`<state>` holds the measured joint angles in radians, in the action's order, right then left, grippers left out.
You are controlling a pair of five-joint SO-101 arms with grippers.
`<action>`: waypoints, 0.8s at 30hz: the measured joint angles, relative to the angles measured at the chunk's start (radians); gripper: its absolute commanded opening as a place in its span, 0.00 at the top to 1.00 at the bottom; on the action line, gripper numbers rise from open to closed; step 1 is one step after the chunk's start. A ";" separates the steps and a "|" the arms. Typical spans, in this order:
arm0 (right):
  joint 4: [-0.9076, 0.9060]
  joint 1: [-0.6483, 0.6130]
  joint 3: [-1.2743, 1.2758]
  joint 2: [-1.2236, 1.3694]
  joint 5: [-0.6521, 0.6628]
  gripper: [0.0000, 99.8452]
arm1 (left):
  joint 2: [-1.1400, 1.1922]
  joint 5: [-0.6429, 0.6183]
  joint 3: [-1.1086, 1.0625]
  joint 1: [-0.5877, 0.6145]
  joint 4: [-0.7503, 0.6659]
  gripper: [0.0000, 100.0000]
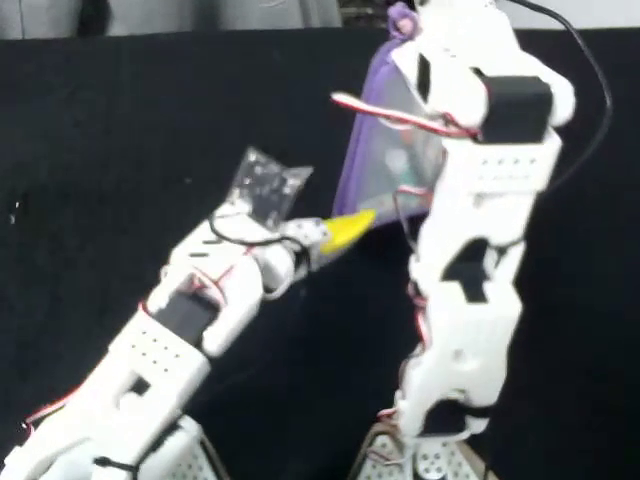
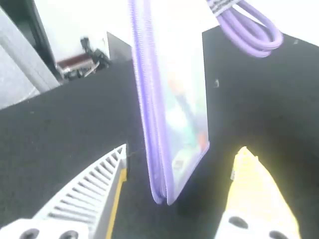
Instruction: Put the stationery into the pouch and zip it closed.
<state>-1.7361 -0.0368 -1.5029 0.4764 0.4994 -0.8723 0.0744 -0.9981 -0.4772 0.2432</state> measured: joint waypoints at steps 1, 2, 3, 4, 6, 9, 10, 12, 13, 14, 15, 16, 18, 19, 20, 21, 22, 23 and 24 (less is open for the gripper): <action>0.000 0.000 0.021 -0.021 0.000 0.99 | 0.000 0.000 -0.005 0.002 -0.011 0.66; 0.000 0.000 0.049 -0.043 0.000 0.99 | 0.000 0.000 -0.008 0.003 -0.018 0.66; 0.000 -0.002 0.078 -0.066 0.000 0.99 | 0.000 0.000 -0.008 0.005 -0.026 0.66; 0.000 -0.005 0.112 -0.087 0.000 0.99 | 0.000 0.000 -0.008 0.005 -0.032 0.66; 0.000 -0.015 0.187 -0.138 0.000 0.99 | 0.000 0.002 -0.008 0.005 -0.037 0.66; 0.000 -0.035 0.304 -0.226 0.000 0.99 | 0.000 0.002 -0.009 0.005 -0.038 0.66; 0.000 -0.043 0.344 -0.256 0.000 0.99 | 0.000 0.002 -0.012 0.005 -0.038 0.66; 0.000 -0.058 0.427 -0.315 0.000 0.99 | 0.000 0.002 -0.015 0.005 -0.038 0.66; 0.000 -0.069 0.468 -0.345 0.000 0.99 | 0.000 0.002 -0.015 0.005 -0.038 0.66; 0.000 -0.078 0.509 -0.374 0.000 0.99 | 0.000 0.002 -0.015 0.005 -0.038 0.66; 0.000 -0.087 0.548 -0.404 0.000 0.99 | 0.000 0.002 -0.015 0.005 -0.038 0.66; 0.000 -0.097 0.586 -0.428 0.000 0.99 | 0.000 0.002 -0.015 0.005 -0.038 0.66; 0.000 -0.112 0.654 -0.477 0.000 0.99 | 0.000 0.002 -0.015 0.005 -0.038 0.66; 0.000 -0.117 0.681 -0.499 0.000 0.99 | 0.000 0.002 -0.015 0.005 -0.038 0.66; 0.000 -0.120 0.709 -0.520 0.000 0.99 | 0.000 0.002 -0.017 0.005 -0.038 0.66; 0.000 -0.120 0.733 -0.540 0.000 0.99 | 0.000 0.002 -0.017 0.005 -0.038 0.66; 0.000 -0.121 0.758 -0.559 0.000 0.99 | 0.000 0.002 -0.017 0.005 -0.038 0.66; 0.000 -0.121 0.778 -0.575 0.000 0.99 | 0.000 0.002 -0.017 0.005 -0.038 0.66; 0.000 -0.121 0.799 -0.589 0.000 0.99 | 0.000 0.002 -0.017 0.005 -0.038 0.66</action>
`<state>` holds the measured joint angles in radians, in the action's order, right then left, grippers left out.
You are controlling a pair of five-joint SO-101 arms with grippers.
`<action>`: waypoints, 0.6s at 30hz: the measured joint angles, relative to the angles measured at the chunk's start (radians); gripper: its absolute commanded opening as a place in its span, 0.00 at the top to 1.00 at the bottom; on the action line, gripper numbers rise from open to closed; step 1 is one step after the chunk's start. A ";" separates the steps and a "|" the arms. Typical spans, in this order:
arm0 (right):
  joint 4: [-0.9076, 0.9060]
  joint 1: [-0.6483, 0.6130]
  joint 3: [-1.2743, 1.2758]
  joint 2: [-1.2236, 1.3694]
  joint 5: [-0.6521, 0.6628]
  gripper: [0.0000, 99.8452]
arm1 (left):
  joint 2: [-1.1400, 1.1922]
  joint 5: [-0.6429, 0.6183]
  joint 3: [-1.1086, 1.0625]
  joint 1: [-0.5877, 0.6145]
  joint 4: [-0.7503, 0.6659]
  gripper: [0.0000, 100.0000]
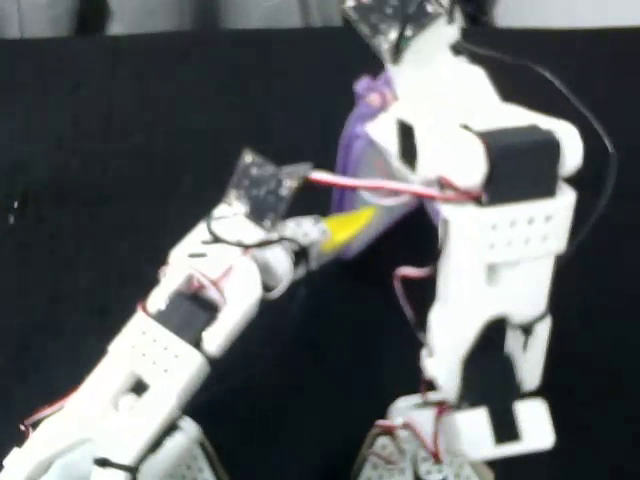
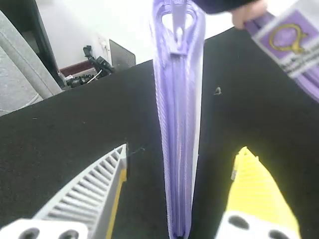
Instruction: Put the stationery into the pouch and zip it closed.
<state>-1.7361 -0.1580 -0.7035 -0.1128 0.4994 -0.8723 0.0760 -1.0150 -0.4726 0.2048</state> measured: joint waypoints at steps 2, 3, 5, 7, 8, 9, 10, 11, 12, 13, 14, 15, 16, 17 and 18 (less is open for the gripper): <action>0.000 0.000 0.037 -0.032 0.000 0.99 | 0.000 0.000 0.003 0.000 0.000 0.68; 0.000 0.000 0.054 -0.046 0.000 0.99 | 0.000 0.000 0.009 -0.003 -0.002 0.69; 0.000 -0.002 0.083 -0.075 0.000 0.99 | 0.000 0.000 0.023 -0.023 -0.017 0.71; 0.000 -0.002 0.104 -0.100 0.000 0.99 | 0.002 0.000 0.031 -0.032 -0.041 0.72; 0.000 -0.002 0.114 -0.112 0.000 0.99 | 0.006 0.000 0.031 -0.034 -0.055 0.72; 0.000 -0.002 0.127 -0.124 0.000 0.99 | 0.017 0.000 0.032 -0.035 -0.072 0.72; 0.000 -0.002 0.137 -0.137 0.000 0.99 | 0.035 0.000 0.032 -0.038 -0.089 0.72; 0.000 -0.002 0.149 -0.146 0.000 0.99 | 0.058 0.000 0.032 -0.044 -0.104 0.72; 0.000 -0.002 0.160 -0.155 0.000 0.99 | 0.083 0.000 0.032 -0.049 -0.121 0.72; 0.000 -0.002 0.170 -0.166 0.000 0.99 | 0.109 0.000 0.032 -0.052 -0.138 0.72; 0.000 -0.002 0.183 -0.175 0.000 0.99 | 0.135 0.000 0.037 -0.052 -0.149 0.72; 0.000 -0.002 0.196 -0.184 0.000 0.99 | 0.161 0.000 0.048 -0.051 -0.153 0.72; 0.000 -0.002 0.212 -0.193 0.000 0.99 | 0.183 0.000 0.060 -0.051 -0.155 0.73; 0.003 -0.002 0.226 -0.206 0.000 0.99 | 0.198 0.000 0.071 -0.051 -0.157 0.76; 0.008 -0.002 0.245 -0.216 0.000 0.99 | 0.215 0.000 0.080 -0.051 -0.160 0.79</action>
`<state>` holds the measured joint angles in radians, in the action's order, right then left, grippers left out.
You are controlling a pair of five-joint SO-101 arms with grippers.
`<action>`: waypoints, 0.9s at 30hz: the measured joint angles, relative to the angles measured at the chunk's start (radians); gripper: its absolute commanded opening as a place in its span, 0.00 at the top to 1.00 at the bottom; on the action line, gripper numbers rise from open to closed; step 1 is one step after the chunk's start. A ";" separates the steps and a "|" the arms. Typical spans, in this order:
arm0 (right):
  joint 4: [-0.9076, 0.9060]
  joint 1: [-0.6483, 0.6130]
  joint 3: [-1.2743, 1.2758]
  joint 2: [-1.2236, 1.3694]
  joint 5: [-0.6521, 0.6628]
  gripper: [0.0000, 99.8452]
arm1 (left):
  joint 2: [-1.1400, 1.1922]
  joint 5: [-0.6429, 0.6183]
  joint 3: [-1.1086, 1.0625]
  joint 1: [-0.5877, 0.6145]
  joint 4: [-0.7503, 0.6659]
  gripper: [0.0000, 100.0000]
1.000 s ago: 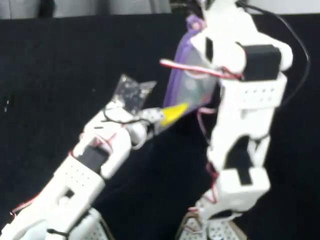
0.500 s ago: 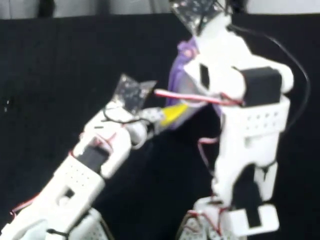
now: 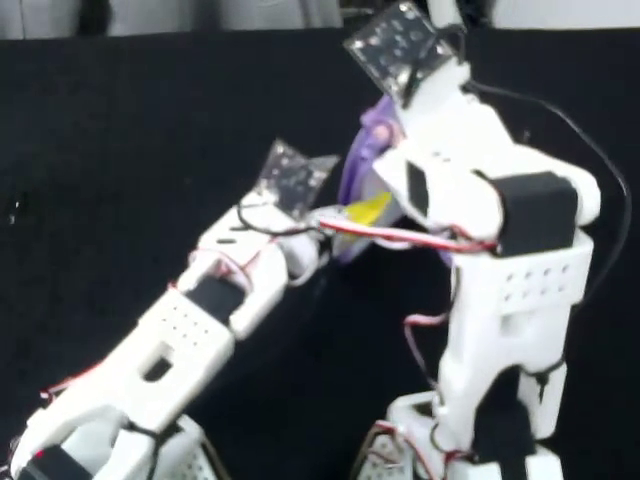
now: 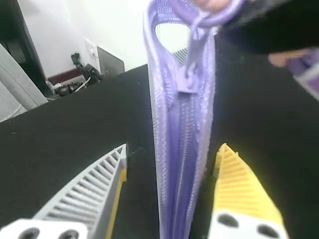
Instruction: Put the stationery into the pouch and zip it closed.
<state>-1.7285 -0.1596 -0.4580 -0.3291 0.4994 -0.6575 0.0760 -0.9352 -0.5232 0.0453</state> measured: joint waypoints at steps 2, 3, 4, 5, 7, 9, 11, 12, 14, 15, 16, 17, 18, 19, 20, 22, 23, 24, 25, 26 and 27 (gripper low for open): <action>0.021 0.000 0.037 -0.023 0.000 0.99 | 0.014 0.000 0.008 0.000 -0.002 0.89; 0.037 0.000 0.057 -0.035 0.000 0.99 | 0.015 0.000 0.009 0.000 -0.002 0.95; 0.051 0.000 0.077 -0.046 0.000 0.99 | 0.015 0.000 0.011 -0.002 -0.002 0.98; 0.072 0.003 0.097 -0.055 0.006 0.99 | 0.015 0.000 0.011 -0.002 -0.002 0.96; 0.121 0.026 0.137 -0.064 0.018 0.99 | 0.015 -0.002 0.011 -0.003 -0.002 0.95; 0.173 0.063 0.169 -0.066 0.025 0.99 | 0.015 -0.005 0.011 -0.003 0.005 0.97; 0.222 0.101 0.196 -0.066 0.025 0.99 | 0.015 -0.005 0.012 -0.005 0.014 0.97; 0.249 0.115 0.209 -0.066 0.025 0.99 | 0.015 -0.005 0.012 -0.005 0.015 0.97; 0.293 0.140 0.222 -0.066 0.025 0.99 | 0.015 -0.005 0.014 -0.011 0.015 0.97; 0.310 0.149 0.226 -0.066 0.025 0.99 | 0.015 -0.005 0.014 -0.011 0.014 0.97; 0.328 0.157 0.226 -0.066 0.025 0.99 | 0.015 -0.005 0.014 -0.011 0.011 0.97; 0.350 0.166 0.226 -0.066 0.026 0.99 | 0.015 -0.005 0.015 -0.011 0.011 0.97; 0.371 0.175 0.226 -0.066 0.026 0.99 | 0.015 -0.005 0.015 -0.011 0.011 0.97; 0.393 0.181 0.226 -0.066 0.026 0.99 | 0.015 -0.005 0.015 -0.011 0.011 0.97; 0.414 0.187 0.226 -0.066 0.026 0.99 | 0.015 -0.005 0.014 -0.011 0.011 0.97; 0.448 0.189 0.226 -0.066 0.026 0.99 | 0.014 -0.003 0.009 -0.011 0.011 0.97; 0.460 0.190 0.226 -0.066 0.026 0.99 | 0.014 -0.003 0.008 -0.011 0.009 0.97; 0.470 0.190 0.226 -0.064 0.026 0.99 | 0.014 -0.003 0.009 -0.011 0.009 0.97; 0.477 0.190 0.226 -0.061 0.026 0.99 | 0.014 -0.003 0.011 -0.011 0.009 0.97; 0.486 0.190 0.226 -0.052 0.026 0.99 | 0.014 -0.003 0.011 -0.011 0.009 0.97; 0.496 0.190 0.226 -0.035 0.026 0.99 | 0.014 -0.003 0.006 -0.011 0.009 0.97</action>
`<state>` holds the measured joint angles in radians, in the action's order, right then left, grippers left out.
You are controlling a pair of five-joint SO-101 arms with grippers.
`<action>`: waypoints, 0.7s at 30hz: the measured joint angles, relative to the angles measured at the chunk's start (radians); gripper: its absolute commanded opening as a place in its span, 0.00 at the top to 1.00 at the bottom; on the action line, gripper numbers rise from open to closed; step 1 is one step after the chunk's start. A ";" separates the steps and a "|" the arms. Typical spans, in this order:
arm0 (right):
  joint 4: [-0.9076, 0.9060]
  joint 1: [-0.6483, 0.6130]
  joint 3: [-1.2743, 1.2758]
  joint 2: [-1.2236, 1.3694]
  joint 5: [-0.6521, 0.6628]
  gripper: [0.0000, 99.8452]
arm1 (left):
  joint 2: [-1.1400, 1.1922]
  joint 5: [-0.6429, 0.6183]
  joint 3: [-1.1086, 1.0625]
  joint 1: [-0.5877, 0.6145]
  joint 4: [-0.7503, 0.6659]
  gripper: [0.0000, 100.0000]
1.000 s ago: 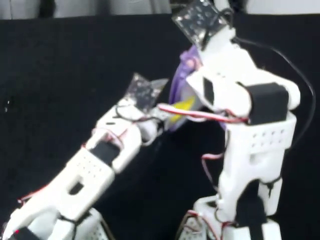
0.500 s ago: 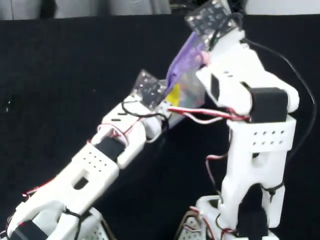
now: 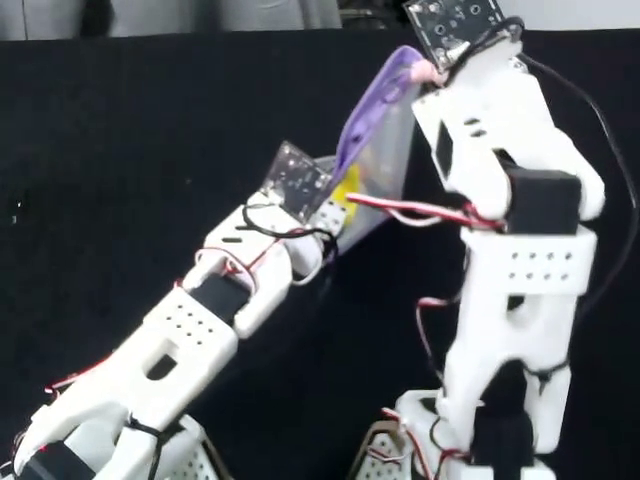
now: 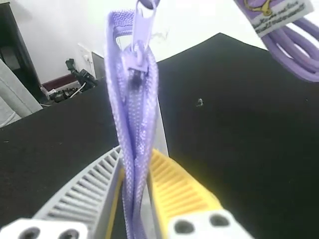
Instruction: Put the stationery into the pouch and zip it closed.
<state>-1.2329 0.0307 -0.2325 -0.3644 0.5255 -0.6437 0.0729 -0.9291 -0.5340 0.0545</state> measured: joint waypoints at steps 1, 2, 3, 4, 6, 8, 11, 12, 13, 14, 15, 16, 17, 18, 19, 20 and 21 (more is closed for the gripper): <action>0.009 0.000 0.000 0.017 0.000 0.99 | -0.002 0.000 -0.002 0.000 0.000 0.97; 0.021 0.002 0.000 0.038 0.000 0.99 | -0.002 0.000 -0.003 0.000 0.000 0.97; 0.037 0.009 0.000 0.058 0.000 0.99 | -0.002 0.000 -0.003 0.000 0.000 0.97; 0.052 0.020 0.000 0.081 0.000 0.99 | -0.002 0.000 -0.003 0.000 0.000 0.97; 0.095 0.040 0.000 0.126 0.000 0.99 | -0.002 0.000 -0.003 0.000 0.000 0.97; 0.138 0.061 0.000 0.163 0.000 0.99 | -0.002 0.000 -0.003 0.000 0.000 0.97; 0.193 0.094 0.000 0.207 0.000 0.99 | -0.002 0.002 -0.003 0.000 0.000 0.97; 0.210 0.103 0.000 0.222 0.000 0.99 | -0.002 0.003 -0.003 0.000 0.000 0.97; 0.227 0.112 0.000 0.236 0.000 0.99 | -0.002 0.003 -0.003 0.000 0.000 0.97; 0.244 0.123 0.000 0.249 0.000 0.99 | -0.002 0.003 -0.003 0.000 0.000 0.97; 0.259 0.132 0.000 0.259 0.000 0.99 | -0.002 0.003 -0.003 0.000 0.000 0.97; 0.272 0.143 0.000 0.269 0.000 0.99 | -0.002 0.003 -0.003 0.000 0.000 0.97; 0.279 0.152 0.000 0.279 0.000 0.99 | -0.002 0.003 -0.003 0.000 0.000 0.97; 0.282 0.161 -0.006 0.292 0.000 0.99 | -0.002 0.003 -0.003 0.000 0.000 0.97; 0.284 0.167 -0.021 0.305 0.000 0.99 | -0.002 0.003 -0.005 0.000 0.000 0.97; 0.284 0.175 -0.043 0.322 0.000 0.99 | -0.002 0.003 -0.005 0.000 0.000 0.97; 0.284 0.183 -0.064 0.339 0.000 0.99 | -0.002 0.003 -0.005 0.000 0.000 0.97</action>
<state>-0.9490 0.2133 -0.2969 -0.0253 0.5255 -0.6452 0.0760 -0.9337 -0.5340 0.0545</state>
